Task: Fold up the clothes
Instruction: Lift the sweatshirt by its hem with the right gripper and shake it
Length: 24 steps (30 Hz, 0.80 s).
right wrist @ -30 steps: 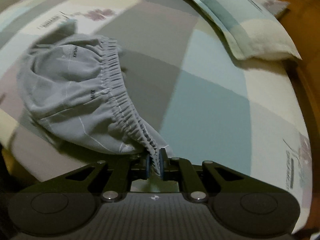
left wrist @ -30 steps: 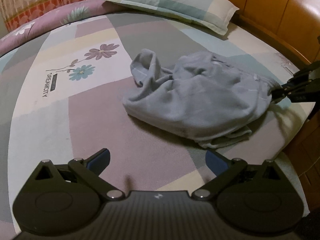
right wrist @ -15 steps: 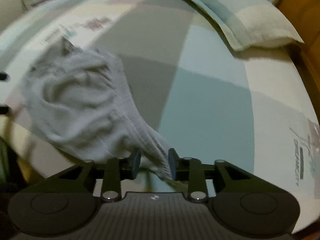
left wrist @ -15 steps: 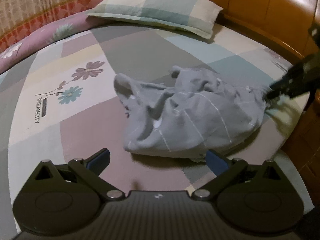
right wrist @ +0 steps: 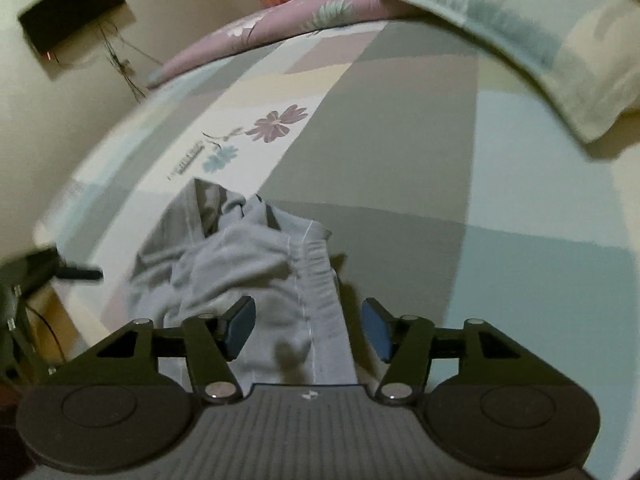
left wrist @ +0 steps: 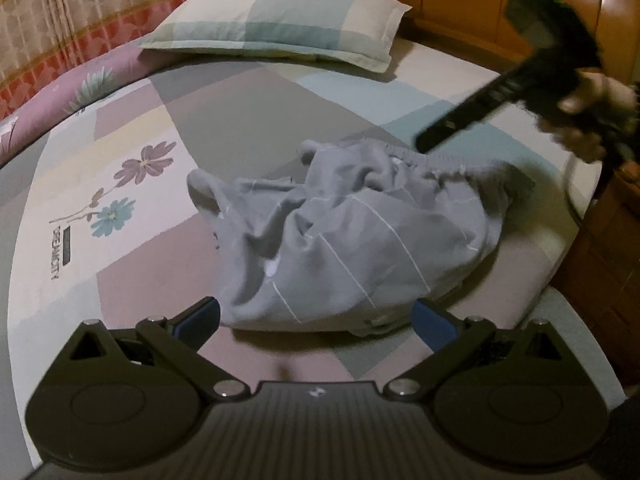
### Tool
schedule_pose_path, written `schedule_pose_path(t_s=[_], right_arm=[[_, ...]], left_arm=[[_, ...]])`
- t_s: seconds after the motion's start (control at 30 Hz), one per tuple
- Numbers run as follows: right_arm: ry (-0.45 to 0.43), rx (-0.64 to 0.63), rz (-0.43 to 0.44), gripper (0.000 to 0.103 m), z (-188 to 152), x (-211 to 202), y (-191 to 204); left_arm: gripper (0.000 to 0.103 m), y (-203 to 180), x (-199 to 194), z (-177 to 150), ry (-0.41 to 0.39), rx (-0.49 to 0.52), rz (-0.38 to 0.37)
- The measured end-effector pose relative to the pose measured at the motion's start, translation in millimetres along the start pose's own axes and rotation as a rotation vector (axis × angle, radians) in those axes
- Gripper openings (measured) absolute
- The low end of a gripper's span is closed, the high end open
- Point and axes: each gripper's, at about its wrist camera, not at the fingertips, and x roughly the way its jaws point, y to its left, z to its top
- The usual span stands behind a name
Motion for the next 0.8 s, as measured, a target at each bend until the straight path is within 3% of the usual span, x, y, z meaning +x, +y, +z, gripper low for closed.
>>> schedule_pose_path(t_s=[0.17, 0.33, 0.67, 0.77, 0.8], right_arm=[[0.026, 0.14, 0.207, 0.066, 0.7, 40.2, -39.9], [0.014, 0.231, 0.336, 0.067, -12.3, 60.3, -50.7], [-0.116, 0.118, 0.364, 0.066, -9.0, 9.2, -13.7], [-0.112, 0.089, 0.325, 0.06, -5.3, 13.8, -6.5], [-0.107, 0.086, 0.306, 0.052, -4.6, 17.2, -5.3]], left_arm=[[0.101, -5.5, 3.7, -4.8, 0.028, -0.017, 0.007], [0.101, -10.6, 11.5, -6.5, 0.067, -0.023, -0.016], [0.101, -15.6, 20.6, -6.4, 0.06, -0.029, -0.043], [0.101, -19.5, 19.8, -9.6, 0.064, -0.019, -0.04], [0.101, -19.5, 19.6, -10.3, 0.065, -0.02, -0.04]])
